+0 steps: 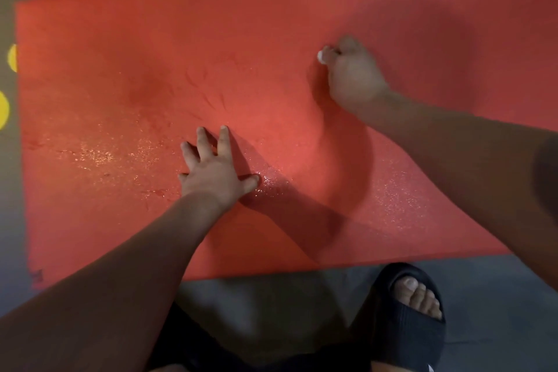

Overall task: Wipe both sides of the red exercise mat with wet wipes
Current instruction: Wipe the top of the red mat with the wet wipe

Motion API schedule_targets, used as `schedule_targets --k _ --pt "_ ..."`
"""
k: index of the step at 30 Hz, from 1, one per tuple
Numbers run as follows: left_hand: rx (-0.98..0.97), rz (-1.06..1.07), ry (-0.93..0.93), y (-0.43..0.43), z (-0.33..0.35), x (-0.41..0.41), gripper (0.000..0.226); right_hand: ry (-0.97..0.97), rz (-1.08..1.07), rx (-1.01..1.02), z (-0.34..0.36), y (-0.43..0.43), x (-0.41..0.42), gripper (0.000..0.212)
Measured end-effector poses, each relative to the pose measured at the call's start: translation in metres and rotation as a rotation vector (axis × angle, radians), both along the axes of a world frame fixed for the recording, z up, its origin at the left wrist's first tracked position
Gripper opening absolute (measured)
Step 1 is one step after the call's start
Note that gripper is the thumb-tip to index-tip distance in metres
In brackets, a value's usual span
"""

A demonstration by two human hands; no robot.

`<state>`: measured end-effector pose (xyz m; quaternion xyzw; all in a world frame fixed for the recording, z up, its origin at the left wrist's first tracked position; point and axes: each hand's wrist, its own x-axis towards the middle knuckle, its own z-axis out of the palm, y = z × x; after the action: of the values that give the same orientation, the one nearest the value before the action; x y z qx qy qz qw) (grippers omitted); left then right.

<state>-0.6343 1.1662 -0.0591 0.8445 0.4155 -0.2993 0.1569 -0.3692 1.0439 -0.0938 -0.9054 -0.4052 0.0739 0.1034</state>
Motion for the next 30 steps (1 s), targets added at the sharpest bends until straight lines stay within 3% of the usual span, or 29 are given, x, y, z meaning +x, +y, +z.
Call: schedule_targets --k 3,4,6,8,10,13,14,16,19,21,24,26,28,30 --pt "-0.002 0.006 -0.006 0.000 0.000 -0.002 0.122 0.179 0.220 -0.015 0.011 0.006 -0.046 0.022" --pt "-0.003 0.005 -0.013 0.000 0.000 -0.003 0.122 0.247 0.322 0.026 0.011 0.003 -0.065 0.027" --pt "-0.010 -0.002 -0.022 0.001 0.000 -0.006 0.120 0.181 0.632 0.029 0.006 -0.012 -0.097 0.051" --pt "-0.018 -0.005 -0.031 0.003 0.000 -0.008 0.118 0.103 0.729 0.009 0.009 -0.026 -0.097 0.044" --pt "-0.027 -0.001 -0.052 0.004 0.003 -0.011 0.112 0.049 0.598 -0.005 0.012 -0.040 -0.069 0.030" --pt "-0.044 0.007 -0.081 0.002 0.011 -0.017 0.104 0.013 0.161 0.010 0.015 -0.057 -0.024 0.027" --pt "-0.046 0.011 -0.089 0.000 0.013 -0.019 0.102 -0.015 0.111 0.016 0.012 -0.063 -0.020 0.028" --pt "-0.050 0.017 -0.115 -0.009 0.015 -0.024 0.098 0.108 0.126 0.024 0.013 -0.075 -0.042 0.025" --pt "-0.045 0.006 -0.167 -0.024 0.015 -0.035 0.096 0.276 0.403 0.124 0.017 -0.100 -0.114 0.023" --pt "-0.048 -0.005 -0.174 -0.034 0.014 -0.044 0.095 0.293 0.613 0.075 0.023 -0.123 -0.155 0.028" --pt "-0.067 -0.011 -0.143 -0.047 0.014 -0.056 0.096 0.346 0.804 0.008 0.015 -0.146 -0.150 0.033" --pt "-0.066 -0.017 -0.140 -0.053 0.016 -0.064 0.098 0.226 0.744 -0.006 0.013 -0.142 -0.112 0.032" --pt "-0.071 -0.023 -0.117 -0.057 0.019 -0.068 0.100 0.078 0.519 -0.079 0.012 -0.134 -0.080 0.032" --pt "-0.098 -0.017 -0.092 -0.061 0.022 -0.068 0.102 0.100 0.244 -0.030 0.013 -0.128 -0.073 0.033"
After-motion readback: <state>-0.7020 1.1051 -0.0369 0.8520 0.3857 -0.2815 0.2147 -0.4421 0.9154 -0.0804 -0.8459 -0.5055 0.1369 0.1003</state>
